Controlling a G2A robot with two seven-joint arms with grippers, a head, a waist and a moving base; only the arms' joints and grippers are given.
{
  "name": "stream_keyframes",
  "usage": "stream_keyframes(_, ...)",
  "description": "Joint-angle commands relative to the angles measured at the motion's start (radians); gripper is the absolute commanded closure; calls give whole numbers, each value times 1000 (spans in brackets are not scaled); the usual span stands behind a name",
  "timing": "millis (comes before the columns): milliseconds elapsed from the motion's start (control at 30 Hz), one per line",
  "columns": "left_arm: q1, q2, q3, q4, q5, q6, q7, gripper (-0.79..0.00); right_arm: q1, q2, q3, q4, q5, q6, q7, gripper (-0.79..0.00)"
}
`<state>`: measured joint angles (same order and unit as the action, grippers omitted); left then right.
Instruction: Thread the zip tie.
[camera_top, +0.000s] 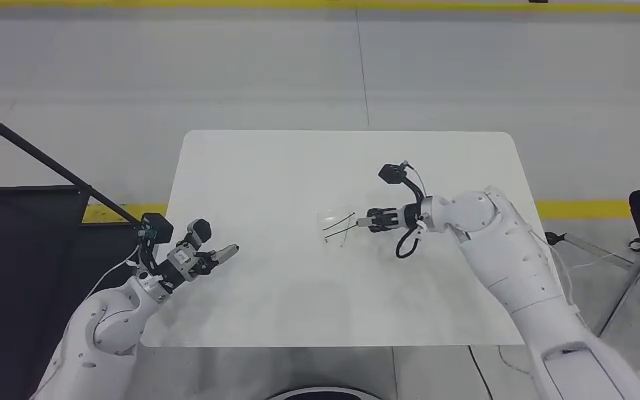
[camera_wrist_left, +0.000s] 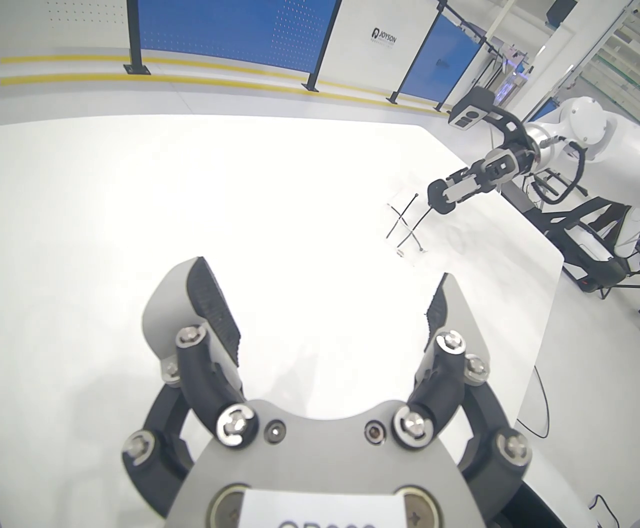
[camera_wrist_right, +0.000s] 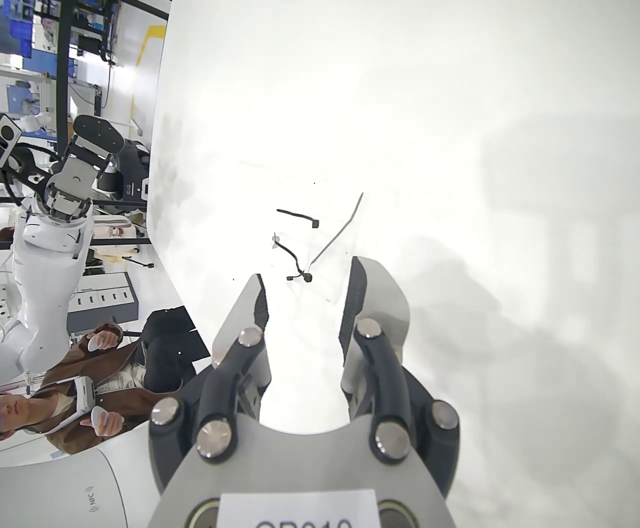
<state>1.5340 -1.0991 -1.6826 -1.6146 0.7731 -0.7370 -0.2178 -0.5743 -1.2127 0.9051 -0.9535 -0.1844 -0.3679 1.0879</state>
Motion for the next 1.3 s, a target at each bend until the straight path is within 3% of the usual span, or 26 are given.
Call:
stream_keyframes(0, 0, 0, 0, 0, 0, 0, 0, -785, 7, -3, -6, 11, 3, -1, 1, -305)
stream_keyframes(233, 0, 0, 0, 0, 0, 0, 0, -785, 29, -14, -26, 41, 13, -6, 6, -265)
stream_keyframes(400, 0, 0, 0, 0, 0, 0, 0, -785, 41, -20, -38, 61, 19, -9, 9, -191)
stream_keyframes(1000, 0, 0, 0, 0, 0, 0, 0, -785, 74, -43, -77, 118, 28, -23, 19, -182)
stream_keyframes(1267, 0, 0, 0, 0, 0, 0, 0, -785, 82, -48, -83, 132, 28, -31, 15, -43)
